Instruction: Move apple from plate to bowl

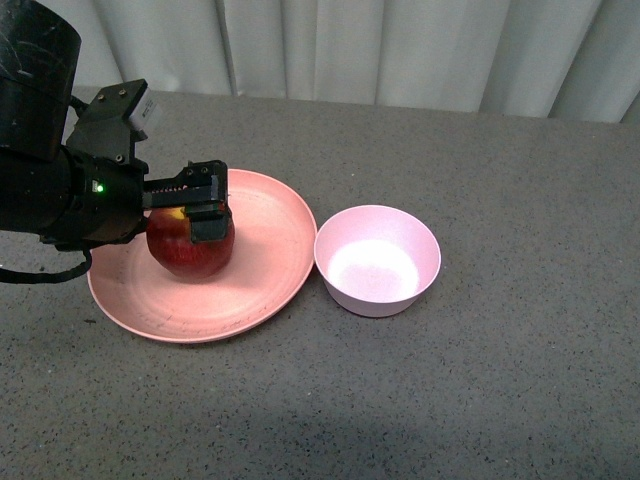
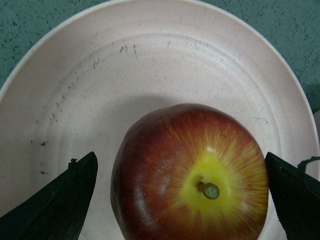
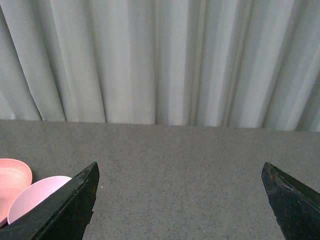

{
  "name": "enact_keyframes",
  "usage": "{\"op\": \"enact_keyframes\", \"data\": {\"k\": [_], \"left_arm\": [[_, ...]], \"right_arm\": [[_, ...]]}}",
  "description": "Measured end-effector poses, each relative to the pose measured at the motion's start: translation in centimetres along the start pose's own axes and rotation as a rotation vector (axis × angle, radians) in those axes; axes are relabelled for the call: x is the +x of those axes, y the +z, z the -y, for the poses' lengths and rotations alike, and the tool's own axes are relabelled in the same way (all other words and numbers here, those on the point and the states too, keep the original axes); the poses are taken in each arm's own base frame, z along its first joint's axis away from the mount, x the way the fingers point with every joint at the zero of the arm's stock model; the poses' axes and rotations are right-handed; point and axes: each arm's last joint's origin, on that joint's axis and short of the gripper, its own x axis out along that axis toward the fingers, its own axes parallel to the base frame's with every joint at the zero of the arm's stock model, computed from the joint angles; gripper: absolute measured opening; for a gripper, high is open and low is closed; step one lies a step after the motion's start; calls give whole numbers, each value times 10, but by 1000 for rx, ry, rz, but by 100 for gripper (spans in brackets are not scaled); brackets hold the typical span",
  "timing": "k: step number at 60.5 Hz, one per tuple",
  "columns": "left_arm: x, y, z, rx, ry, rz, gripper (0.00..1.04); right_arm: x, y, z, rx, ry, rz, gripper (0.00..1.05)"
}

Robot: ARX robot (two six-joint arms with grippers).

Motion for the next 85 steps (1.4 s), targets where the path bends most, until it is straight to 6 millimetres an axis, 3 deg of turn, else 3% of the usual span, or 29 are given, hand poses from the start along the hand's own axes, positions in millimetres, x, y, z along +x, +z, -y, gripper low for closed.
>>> {"op": "enact_keyframes", "data": {"k": [12, 22, 43, 61, 85], "left_arm": [[2, -4, 1, 3, 0, -12, 98], [2, -4, 1, 7, -1, -12, 77], [-2, -2, 7, 15, -11, -5, 75], [-31, 33, 68, 71, -122, 137, 75], [-33, 42, 145, 148, -268, 153, 75]], "right_arm": [[0, 0, 0, 0, 0, 0, 95], [0, 0, 0, 0, 0, 0, 95], [0, 0, 0, 0, 0, 0, 95], [0, 0, 0, 0, 0, 0, 95], [0, 0, 0, 0, 0, 0, 95]]}}
